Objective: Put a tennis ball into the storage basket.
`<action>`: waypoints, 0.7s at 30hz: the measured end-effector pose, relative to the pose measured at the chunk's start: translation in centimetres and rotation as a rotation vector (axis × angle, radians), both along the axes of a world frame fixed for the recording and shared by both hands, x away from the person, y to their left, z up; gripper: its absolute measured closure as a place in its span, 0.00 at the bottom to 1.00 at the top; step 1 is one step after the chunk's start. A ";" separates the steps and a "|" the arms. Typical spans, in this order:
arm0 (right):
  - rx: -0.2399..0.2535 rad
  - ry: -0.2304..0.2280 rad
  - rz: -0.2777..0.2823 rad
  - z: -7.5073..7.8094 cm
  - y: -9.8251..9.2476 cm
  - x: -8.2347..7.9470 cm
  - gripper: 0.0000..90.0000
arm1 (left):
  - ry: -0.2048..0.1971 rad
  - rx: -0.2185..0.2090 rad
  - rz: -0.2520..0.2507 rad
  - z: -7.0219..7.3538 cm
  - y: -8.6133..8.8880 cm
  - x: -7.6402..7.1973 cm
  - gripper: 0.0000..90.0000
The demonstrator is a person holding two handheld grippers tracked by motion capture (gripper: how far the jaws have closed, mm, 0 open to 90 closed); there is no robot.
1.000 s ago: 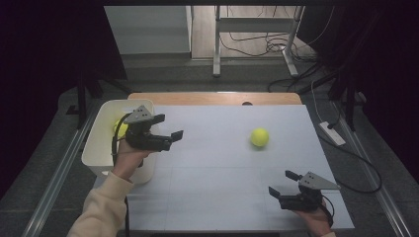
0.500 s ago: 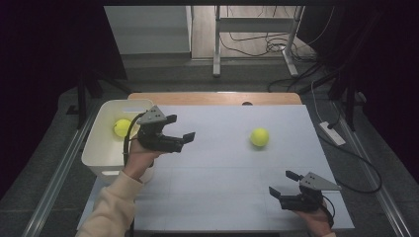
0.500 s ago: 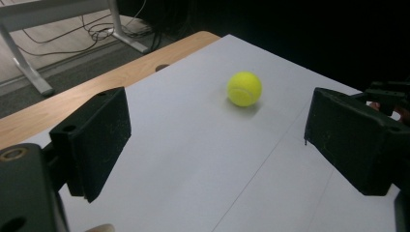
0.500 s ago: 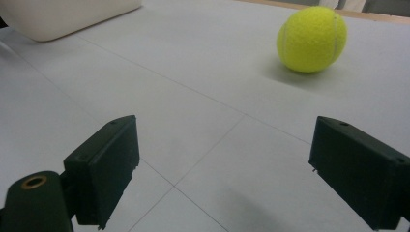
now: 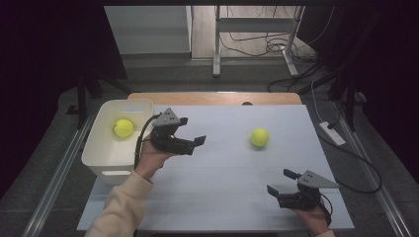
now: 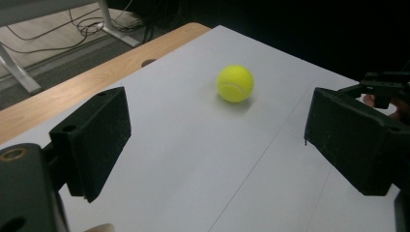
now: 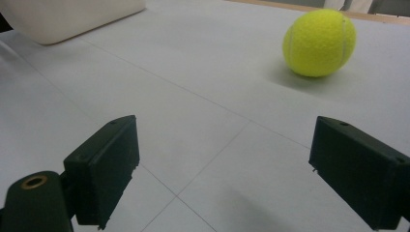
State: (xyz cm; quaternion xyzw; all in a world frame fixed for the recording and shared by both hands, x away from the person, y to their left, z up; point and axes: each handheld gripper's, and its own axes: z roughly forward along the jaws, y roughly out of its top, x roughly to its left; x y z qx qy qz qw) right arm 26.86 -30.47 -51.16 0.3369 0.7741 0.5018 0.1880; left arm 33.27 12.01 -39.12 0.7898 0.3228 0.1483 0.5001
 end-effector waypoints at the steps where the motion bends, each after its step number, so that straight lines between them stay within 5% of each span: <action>1: 0.002 0.001 0.000 0.0 0.0 0.0 0.11 | 0.000 -0.002 -0.003 -0.1 -0.2 0.1 0.11; 21: 0.002 0.003 -0.009 -0.1 0.0 0.2 0.11 | 0.011 0.011 -0.059 -1.0 -3.8 1.8 0.11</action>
